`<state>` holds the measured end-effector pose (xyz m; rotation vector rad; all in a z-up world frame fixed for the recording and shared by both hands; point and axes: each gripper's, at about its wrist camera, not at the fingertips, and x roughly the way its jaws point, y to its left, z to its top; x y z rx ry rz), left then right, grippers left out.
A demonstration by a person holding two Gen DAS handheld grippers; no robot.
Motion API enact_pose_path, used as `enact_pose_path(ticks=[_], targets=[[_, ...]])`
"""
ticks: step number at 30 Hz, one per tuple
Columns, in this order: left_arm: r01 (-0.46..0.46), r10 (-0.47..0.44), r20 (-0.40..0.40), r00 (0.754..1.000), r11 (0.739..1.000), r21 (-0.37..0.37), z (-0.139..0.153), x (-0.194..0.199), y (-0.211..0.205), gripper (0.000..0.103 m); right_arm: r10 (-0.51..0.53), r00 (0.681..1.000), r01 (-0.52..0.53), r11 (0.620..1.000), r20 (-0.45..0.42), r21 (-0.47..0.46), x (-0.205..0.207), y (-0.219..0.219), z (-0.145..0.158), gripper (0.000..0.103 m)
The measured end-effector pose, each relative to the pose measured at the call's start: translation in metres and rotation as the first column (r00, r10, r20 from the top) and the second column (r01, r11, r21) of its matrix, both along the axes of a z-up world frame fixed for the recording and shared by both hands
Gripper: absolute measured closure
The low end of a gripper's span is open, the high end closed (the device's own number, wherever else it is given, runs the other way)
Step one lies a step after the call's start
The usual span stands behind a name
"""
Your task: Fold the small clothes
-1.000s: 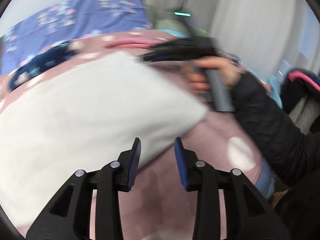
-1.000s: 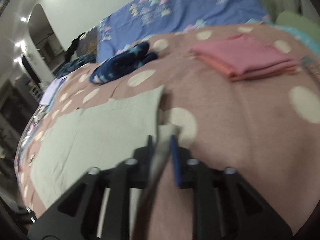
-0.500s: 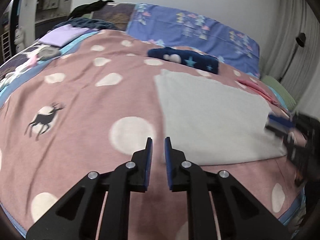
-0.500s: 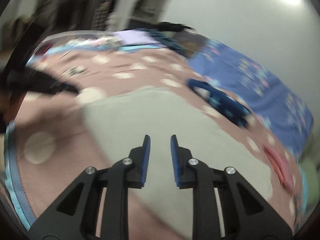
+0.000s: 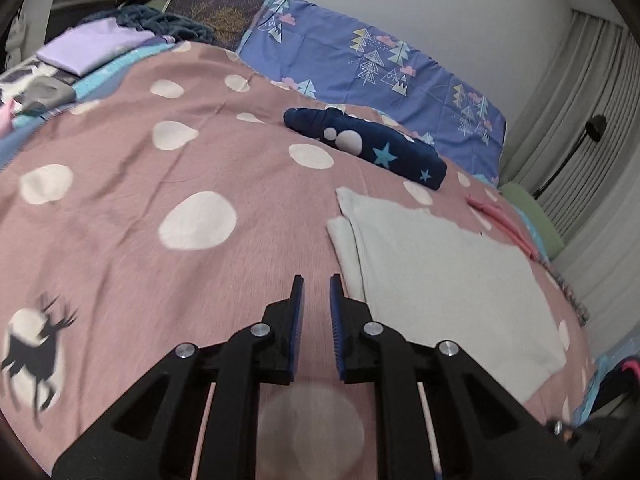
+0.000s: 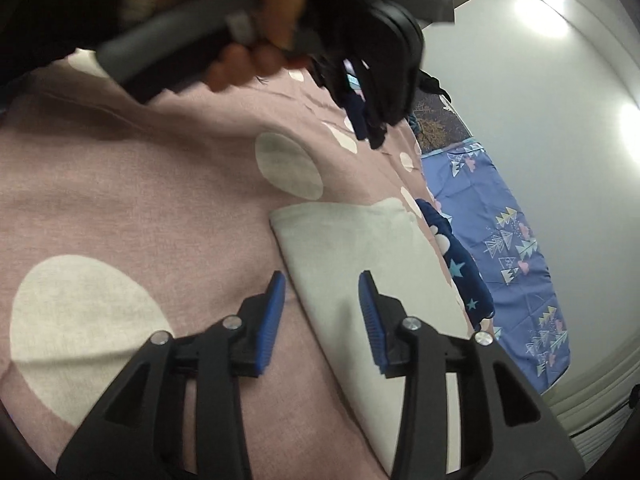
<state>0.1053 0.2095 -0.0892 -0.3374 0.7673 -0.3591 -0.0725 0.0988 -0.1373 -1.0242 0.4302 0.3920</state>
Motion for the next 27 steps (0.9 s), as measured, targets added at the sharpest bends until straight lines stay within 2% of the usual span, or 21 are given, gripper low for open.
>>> enact_pose_path(ticks=[3, 6, 9, 12, 14, 15, 16, 19, 21, 23, 25, 27], targets=[[0.0, -0.004, -0.047, 0.999, 0.998, -0.067, -0.022, 0.025, -0.003, 0.089, -0.018, 0.999, 0.018, 1.0, 0.029, -0.017, 0.01, 0.008, -0.004, 0.064], [0.029, -0.042, -0.102, 0.994, 0.991, -0.129, -0.047, 0.031, -0.003, 0.089, -0.044, 0.998, 0.044, 0.999, 0.034, -0.006, 0.022, 0.015, -0.007, 0.064], [0.02, -0.042, -0.092, 0.995, 0.973, -0.229, -0.05, 0.03, 0.011, 0.087, -0.054, 0.997, 0.054, 0.999, 0.052, 0.0, 0.031, 0.022, -0.008, 0.064], [0.015, -0.05, -0.109, 0.993, 0.952, -0.307, -0.058, 0.031, 0.019, 0.087, -0.057, 0.99, 0.06, 0.998, 0.128, -0.023, 0.032, 0.029, -0.012, 0.064], [0.011, -0.049, -0.108, 0.993, 0.946, -0.324, -0.06, 0.031, 0.021, 0.087, -0.051, 0.985, 0.056, 0.998, 0.164, -0.029, 0.035, 0.03, -0.012, 0.073], [0.012, -0.05, -0.108, 0.993, 0.945, -0.326, -0.06, 0.03, 0.021, 0.087, -0.04, 0.987, 0.043, 0.999, 0.154, -0.019, 0.035, 0.029, -0.011, 0.091], [0.012, -0.049, -0.107, 0.993, 0.946, -0.323, -0.06, 0.03, 0.021, 0.087, -0.034, 0.989, 0.034, 0.999, 0.143, 0.003, 0.036, 0.026, -0.008, 0.099], [0.021, -0.056, -0.1, 0.993, 0.945, -0.326, -0.06, 0.029, 0.021, 0.086, -0.074, 0.992, 0.053, 0.98, 0.103, 0.192, 0.033, 0.009, 0.024, 0.099], [0.03, -0.066, -0.094, 0.993, 0.941, -0.336, -0.059, 0.028, 0.021, 0.082, -0.126, 0.992, 0.115, 0.927, 0.009, 0.357, 0.047, -0.013, 0.05, 0.099], [0.044, -0.078, -0.086, 0.993, 0.939, -0.342, -0.058, 0.026, 0.019, 0.078, -0.139, 0.985, 0.17, 0.875, -0.102, 0.453, 0.061, -0.029, 0.063, 0.099], [0.074, -0.107, -0.075, 0.991, 0.931, -0.357, -0.056, 0.025, 0.017, 0.07, -0.143, 0.978, 0.2, 0.854, -0.153, 0.481, 0.067, -0.034, 0.065, 0.099], [0.113, -0.149, -0.067, 0.987, 0.919, -0.379, -0.053, 0.025, 0.011, 0.065, -0.141, 0.976, 0.204, 0.854, -0.165, 0.479, 0.069, -0.033, 0.065, 0.099]])
